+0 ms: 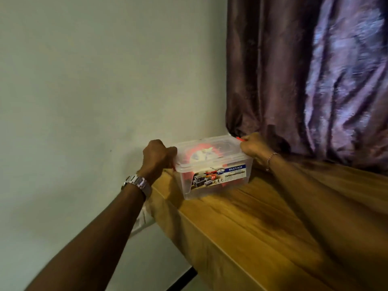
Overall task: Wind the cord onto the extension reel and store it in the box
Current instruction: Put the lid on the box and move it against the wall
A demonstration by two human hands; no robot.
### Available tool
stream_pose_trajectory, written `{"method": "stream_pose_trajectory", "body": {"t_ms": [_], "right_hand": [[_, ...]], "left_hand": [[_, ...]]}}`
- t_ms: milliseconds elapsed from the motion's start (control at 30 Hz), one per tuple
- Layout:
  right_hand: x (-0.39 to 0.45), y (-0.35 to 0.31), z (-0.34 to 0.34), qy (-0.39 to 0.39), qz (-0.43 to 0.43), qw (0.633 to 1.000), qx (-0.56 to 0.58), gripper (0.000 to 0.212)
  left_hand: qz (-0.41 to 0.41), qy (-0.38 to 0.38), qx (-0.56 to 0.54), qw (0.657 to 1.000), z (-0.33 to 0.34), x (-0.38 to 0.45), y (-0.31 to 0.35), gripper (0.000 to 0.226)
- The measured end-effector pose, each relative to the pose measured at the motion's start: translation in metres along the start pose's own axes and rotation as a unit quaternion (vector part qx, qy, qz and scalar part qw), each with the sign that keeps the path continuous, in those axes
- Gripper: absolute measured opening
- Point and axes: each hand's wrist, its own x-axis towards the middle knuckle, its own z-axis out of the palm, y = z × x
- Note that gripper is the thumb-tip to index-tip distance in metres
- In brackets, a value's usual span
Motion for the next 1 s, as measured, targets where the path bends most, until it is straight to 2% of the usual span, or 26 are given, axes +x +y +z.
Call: {"method": "stream_pose_trajectory", "body": {"t_ms": [167, 267, 633, 1000], "right_hand": [[0.022, -0.040, 0.048, 0.057, -0.042, 0.997, 0.013, 0.025], [0.029, -0.056, 0.068, 0.048, -0.052, 0.997, 0.038, 0.022], [0.045, -0.070, 0.099, 0.086, -0.035, 0.993, 0.078, 0.023], [0.061, -0.074, 0.115, 0.093, -0.026, 0.993, 0.062, 0.026]], "left_hand": [[-0.058, 0.012, -0.073, 0.996, -0.039, 0.024, -0.024, 0.024], [-0.069, 0.042, -0.080, 0.994, -0.051, 0.032, -0.036, 0.027], [-0.038, 0.141, -0.050, 0.988, -0.047, 0.043, -0.049, 0.029], [-0.051, 0.181, -0.034, 0.982, -0.044, 0.056, -0.054, 0.029]]}}
